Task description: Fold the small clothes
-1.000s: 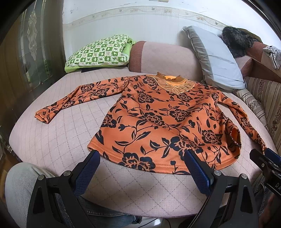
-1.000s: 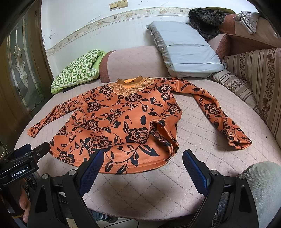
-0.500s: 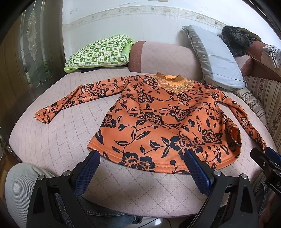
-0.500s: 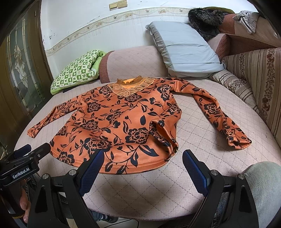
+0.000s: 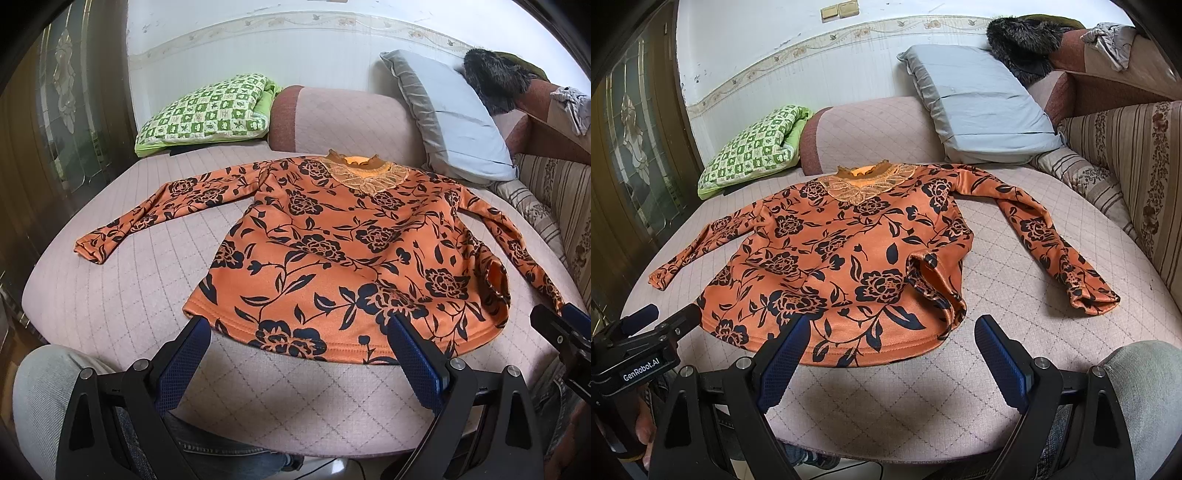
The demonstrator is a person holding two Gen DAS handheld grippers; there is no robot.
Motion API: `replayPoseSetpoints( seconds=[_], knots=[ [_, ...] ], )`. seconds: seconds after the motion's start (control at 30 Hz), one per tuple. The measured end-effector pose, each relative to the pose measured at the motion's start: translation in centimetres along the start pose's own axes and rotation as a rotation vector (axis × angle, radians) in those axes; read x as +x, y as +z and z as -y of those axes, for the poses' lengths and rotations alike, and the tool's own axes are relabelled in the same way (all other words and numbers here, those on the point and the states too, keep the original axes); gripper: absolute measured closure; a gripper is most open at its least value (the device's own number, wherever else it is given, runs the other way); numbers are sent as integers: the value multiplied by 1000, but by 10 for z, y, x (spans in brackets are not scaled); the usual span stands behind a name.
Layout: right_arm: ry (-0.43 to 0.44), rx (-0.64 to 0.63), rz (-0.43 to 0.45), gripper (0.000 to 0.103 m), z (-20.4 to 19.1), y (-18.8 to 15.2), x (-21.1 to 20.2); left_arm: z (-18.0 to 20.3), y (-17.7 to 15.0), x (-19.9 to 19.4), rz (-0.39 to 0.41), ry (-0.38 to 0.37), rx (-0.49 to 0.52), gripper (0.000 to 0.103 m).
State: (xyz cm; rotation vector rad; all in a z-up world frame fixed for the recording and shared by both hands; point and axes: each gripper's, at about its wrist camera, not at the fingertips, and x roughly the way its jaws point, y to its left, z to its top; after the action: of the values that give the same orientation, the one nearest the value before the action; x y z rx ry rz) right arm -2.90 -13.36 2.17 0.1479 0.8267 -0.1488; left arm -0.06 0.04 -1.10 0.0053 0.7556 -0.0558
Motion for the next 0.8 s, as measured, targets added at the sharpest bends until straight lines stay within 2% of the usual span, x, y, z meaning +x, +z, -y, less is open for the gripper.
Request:
replayPoseSetpoints(
  seconds=[0.43,0.57,0.7,0.8],
  knots=[
    [5,25,-6,12,3,2,-3,2,0,-1,-2,3,7,6],
    [33,44,-8,12,9,12,-10,6,11,-12,25,-18,14,6],
    [102,95,-12,13,33,41,-20,19,35,-20,10,-135,8,6],
    [90,131,-42,13,70,76,-16,42,63,-17,-4,-242,11,6]
  ],
)
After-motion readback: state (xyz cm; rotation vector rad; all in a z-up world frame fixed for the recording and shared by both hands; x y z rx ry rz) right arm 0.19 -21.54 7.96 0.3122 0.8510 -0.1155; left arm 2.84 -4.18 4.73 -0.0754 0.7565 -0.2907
